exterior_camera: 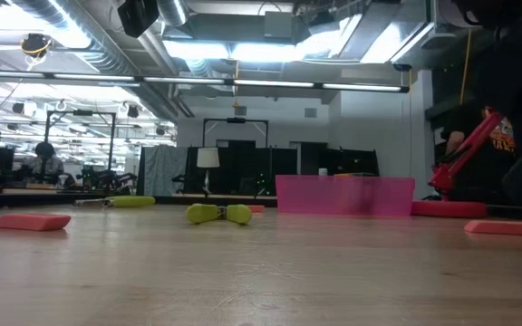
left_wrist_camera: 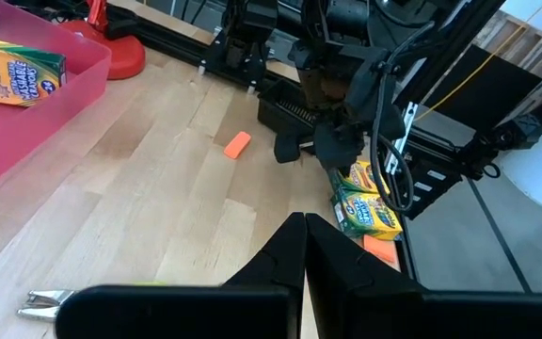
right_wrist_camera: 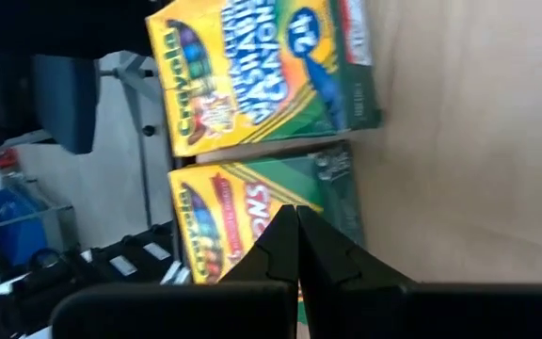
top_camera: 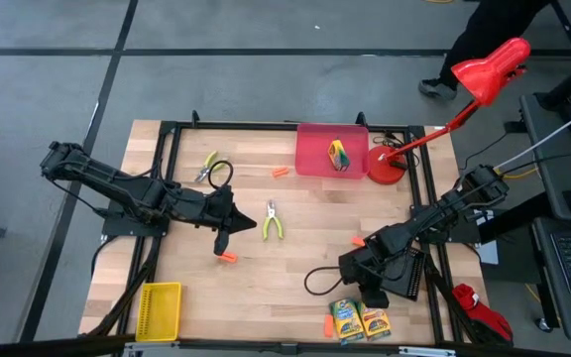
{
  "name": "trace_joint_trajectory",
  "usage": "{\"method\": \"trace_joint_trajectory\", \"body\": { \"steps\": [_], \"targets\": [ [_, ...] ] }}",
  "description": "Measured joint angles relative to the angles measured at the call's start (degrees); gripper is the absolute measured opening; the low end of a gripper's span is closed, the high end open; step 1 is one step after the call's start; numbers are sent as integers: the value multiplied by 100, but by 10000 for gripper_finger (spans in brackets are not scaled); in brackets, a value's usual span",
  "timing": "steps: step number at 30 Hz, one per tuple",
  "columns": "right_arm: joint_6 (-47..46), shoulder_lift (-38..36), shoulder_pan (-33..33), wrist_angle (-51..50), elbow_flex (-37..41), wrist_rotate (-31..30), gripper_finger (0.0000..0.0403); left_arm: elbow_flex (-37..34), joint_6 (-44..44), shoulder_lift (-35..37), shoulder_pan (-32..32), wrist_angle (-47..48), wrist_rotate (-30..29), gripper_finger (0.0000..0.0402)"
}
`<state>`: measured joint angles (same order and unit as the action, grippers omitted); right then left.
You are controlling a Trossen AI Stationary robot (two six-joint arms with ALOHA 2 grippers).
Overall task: Pick & Place School Supplies
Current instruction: Put the yellow crayon box into the red bin
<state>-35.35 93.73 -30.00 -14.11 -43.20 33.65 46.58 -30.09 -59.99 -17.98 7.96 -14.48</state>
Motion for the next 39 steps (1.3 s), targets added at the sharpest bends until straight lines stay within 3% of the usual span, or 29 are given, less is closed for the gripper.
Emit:
{"method": "trace_joint_trajectory", "body": {
  "steps": [26,34,39],
  "targets": [
    [85,269,17,-28,-26,-235,0,1,-20,0,0,1,4,3],
    [129,271,45,-51,-26,-462,0,1,-2,0,0,1,9,3],
    [149,317,181,-215,12,-957,0,1,-2,0,0,0,19,3]
  ]
}}
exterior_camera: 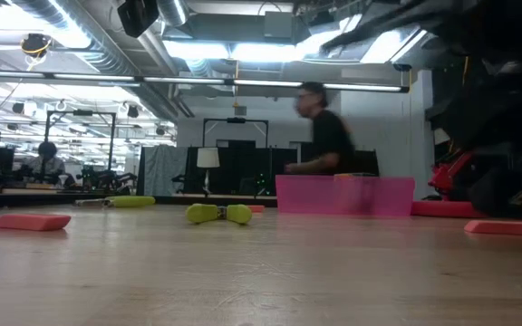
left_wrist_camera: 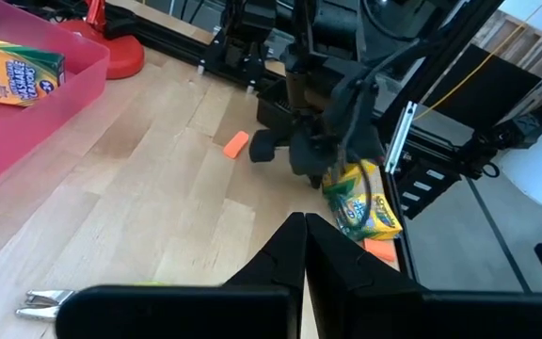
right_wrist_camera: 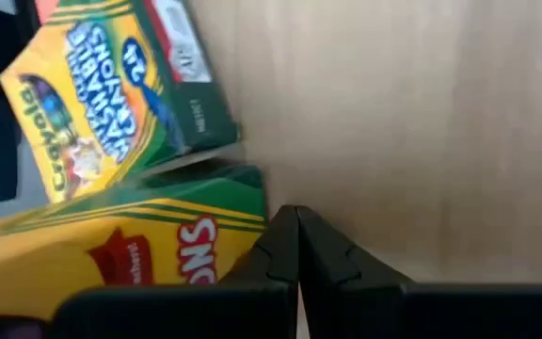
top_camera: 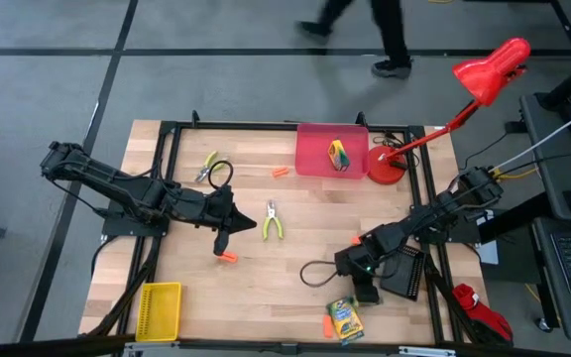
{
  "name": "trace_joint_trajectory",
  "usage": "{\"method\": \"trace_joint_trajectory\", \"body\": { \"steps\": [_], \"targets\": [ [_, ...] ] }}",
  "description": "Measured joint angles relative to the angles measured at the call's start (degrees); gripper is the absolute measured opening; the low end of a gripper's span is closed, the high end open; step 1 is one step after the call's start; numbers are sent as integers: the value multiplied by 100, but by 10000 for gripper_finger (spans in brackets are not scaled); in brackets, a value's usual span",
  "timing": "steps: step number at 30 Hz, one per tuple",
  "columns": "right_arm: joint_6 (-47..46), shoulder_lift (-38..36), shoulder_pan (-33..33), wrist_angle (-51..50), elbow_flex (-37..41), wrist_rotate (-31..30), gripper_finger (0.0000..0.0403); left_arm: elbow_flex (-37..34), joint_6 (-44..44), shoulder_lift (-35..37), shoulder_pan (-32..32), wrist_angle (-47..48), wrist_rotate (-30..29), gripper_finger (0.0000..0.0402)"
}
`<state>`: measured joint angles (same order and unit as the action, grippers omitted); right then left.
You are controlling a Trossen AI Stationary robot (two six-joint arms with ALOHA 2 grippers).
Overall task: Pick & Place School Supplies
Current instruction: Put the yellow crayon box into the red bin
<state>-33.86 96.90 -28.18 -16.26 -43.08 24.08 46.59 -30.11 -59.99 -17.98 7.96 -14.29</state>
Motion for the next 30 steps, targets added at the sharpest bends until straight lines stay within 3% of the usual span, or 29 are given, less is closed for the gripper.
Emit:
{"method": "trace_joint_trajectory", "body": {
  "steps": [30],
  "targets": [
    [410,-4,492,-203,-13,205,0,4,-61,0,0,-21,46,3]
  ]
}}
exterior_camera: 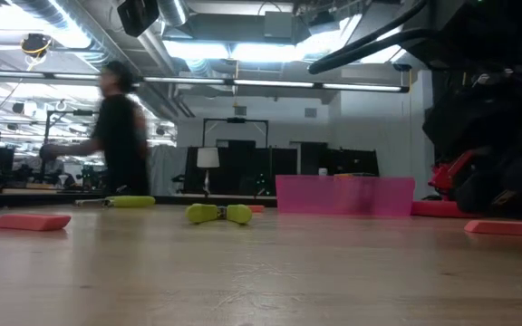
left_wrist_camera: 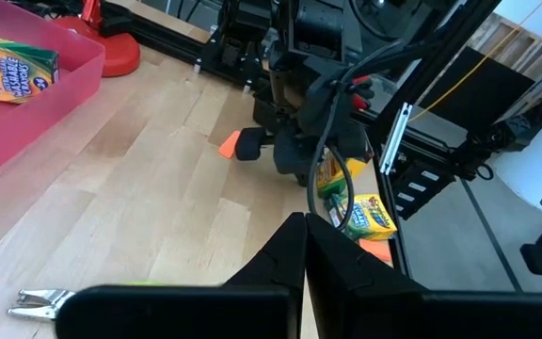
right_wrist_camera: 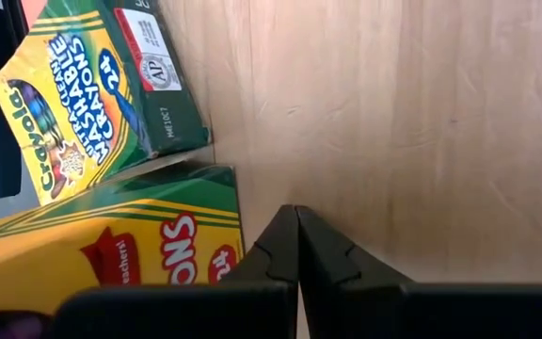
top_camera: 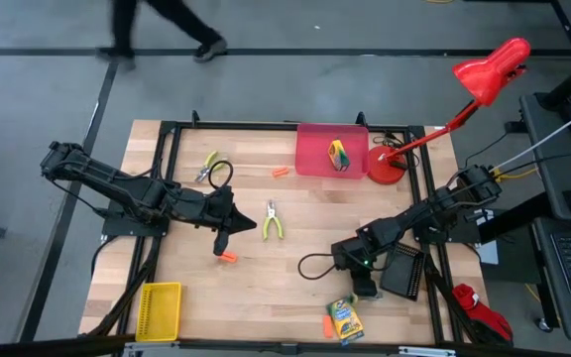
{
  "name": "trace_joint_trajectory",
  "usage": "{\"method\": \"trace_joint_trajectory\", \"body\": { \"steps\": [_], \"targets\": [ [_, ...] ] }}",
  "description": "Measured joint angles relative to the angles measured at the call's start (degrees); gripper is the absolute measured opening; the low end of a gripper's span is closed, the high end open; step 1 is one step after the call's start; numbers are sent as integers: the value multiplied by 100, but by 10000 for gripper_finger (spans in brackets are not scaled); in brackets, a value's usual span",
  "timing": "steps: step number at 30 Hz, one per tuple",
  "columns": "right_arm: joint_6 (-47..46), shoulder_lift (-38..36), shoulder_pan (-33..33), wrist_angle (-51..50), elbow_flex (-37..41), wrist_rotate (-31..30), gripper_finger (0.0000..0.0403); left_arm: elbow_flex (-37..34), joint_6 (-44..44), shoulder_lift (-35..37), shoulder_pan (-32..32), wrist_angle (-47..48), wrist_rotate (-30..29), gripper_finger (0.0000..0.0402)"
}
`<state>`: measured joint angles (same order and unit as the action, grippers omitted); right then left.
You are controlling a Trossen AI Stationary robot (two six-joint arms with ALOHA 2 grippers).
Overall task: Pick & Place School Supplies
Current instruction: Put the yellow crayon box into the red bin
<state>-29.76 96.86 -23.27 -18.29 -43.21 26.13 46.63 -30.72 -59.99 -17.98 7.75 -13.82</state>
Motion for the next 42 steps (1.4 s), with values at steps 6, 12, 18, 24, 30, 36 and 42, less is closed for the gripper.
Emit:
{"method": "trace_joint_trajectory", "body": {
  "steps": [6,12,18,24,30,36,42],
  "targets": [
    [150,2,180,-191,-169,-186,0,0,69,0,0,0,0,3],
    [538,2,539,-588,-452,-383,0,0,85,0,0,7,0,3],
    [883,-129,972,-838,-893,-696,0,0,121,0,0,20,0,3],
    [1046,-842,1309,-1025,-1535,-1090,0,-2,250,0,0,211,-15,3],
    [1071,-1959,1120,-1956,-2006,-932,0,-2,402,0,-41,791,-37,3],
    [542,-2479,232,-3125,-2761,-390,8,-7,556,0,-199,1232,-406,3],
    [-238,-2207,-971,-3435,-3183,-431,50,-7,599,0,-272,1367,-612,3]
  ]
}}
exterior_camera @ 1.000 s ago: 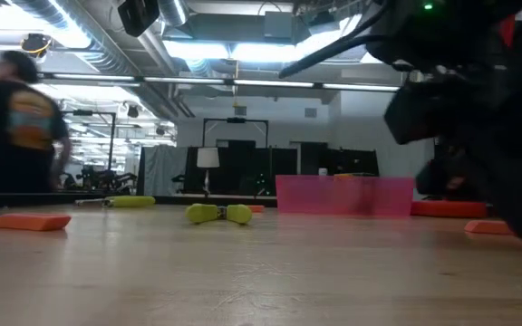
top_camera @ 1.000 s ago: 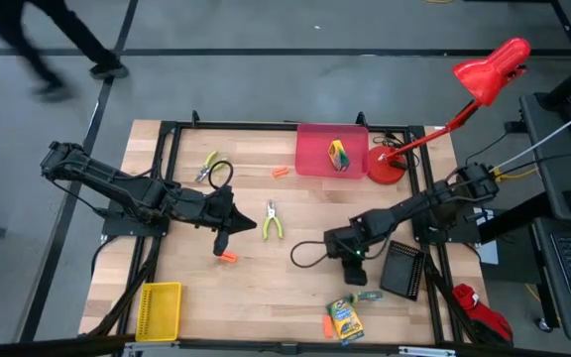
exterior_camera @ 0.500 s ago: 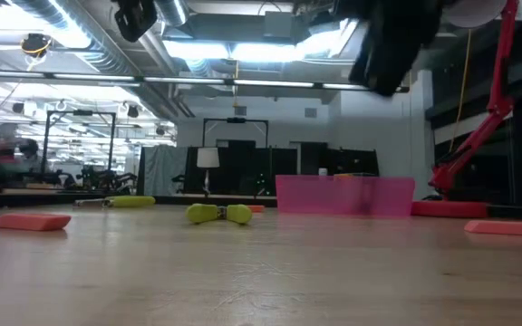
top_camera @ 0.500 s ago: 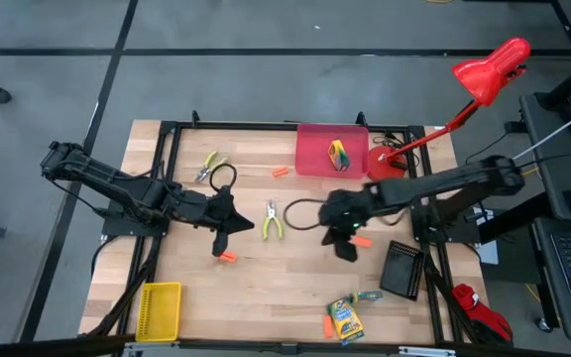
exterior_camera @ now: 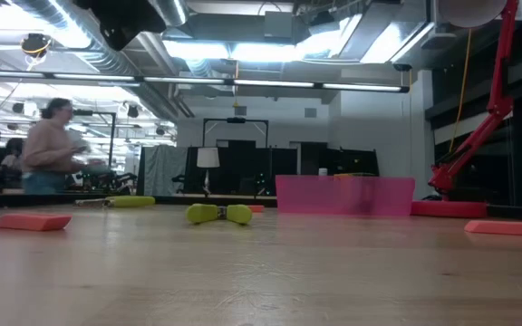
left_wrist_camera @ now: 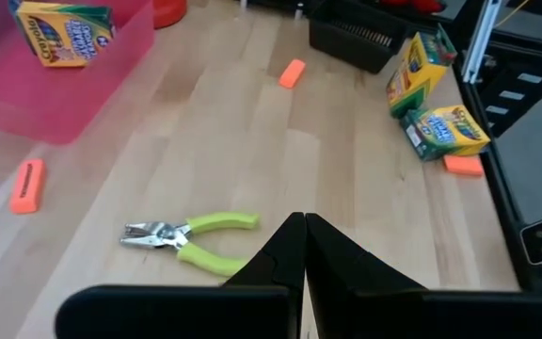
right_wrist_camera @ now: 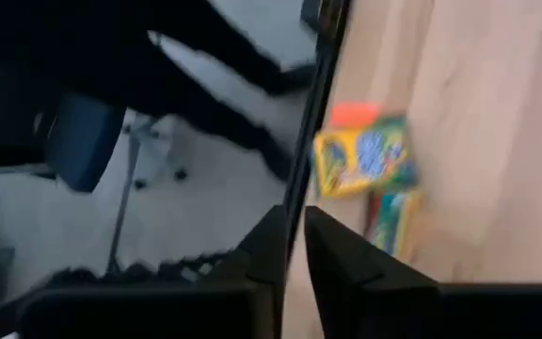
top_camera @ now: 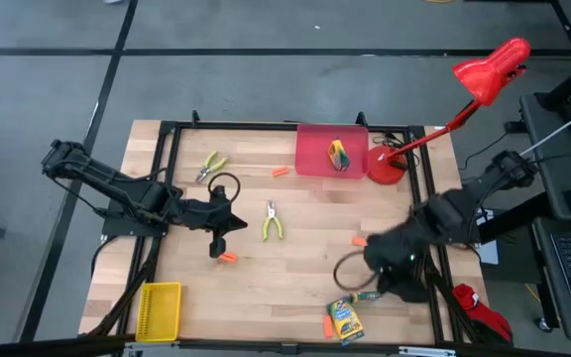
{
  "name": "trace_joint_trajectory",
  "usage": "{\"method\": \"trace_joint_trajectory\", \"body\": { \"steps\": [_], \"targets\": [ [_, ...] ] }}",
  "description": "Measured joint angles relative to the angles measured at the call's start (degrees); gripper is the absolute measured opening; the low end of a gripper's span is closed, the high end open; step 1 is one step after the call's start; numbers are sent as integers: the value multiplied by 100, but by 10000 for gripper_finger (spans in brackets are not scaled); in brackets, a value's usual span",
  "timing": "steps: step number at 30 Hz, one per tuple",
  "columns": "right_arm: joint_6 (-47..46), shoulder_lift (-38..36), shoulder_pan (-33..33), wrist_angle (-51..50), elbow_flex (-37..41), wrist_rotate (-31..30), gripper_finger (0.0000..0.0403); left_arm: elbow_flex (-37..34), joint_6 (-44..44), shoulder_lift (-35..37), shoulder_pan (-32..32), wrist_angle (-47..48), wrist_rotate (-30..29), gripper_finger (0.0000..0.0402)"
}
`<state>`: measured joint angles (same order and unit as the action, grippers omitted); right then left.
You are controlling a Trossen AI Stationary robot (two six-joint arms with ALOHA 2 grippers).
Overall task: Pick & Place School Supplies
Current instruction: Put the yellow crayon box into the red bin
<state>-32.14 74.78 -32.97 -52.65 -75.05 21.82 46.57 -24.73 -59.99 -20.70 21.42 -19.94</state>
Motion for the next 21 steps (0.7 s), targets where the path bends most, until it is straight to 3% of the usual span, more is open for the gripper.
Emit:
{"method": "trace_joint_trajectory", "body": {
  "steps": [3,11,17,21],
  "targets": [
    [-595,222,-420,-15,0,-123,73,0,-2,0,-54,26,-90,3],
    [-1375,700,-1090,168,-2,-1360,144,0,0,0,-167,35,-342,3],
    [-1541,1098,-1290,162,-2,-1531,191,0,-2,0,-182,211,-324,3],
    [-1543,1379,-1300,162,-2,-1609,192,0,0,0,-182,259,-308,3]
  ]
}}
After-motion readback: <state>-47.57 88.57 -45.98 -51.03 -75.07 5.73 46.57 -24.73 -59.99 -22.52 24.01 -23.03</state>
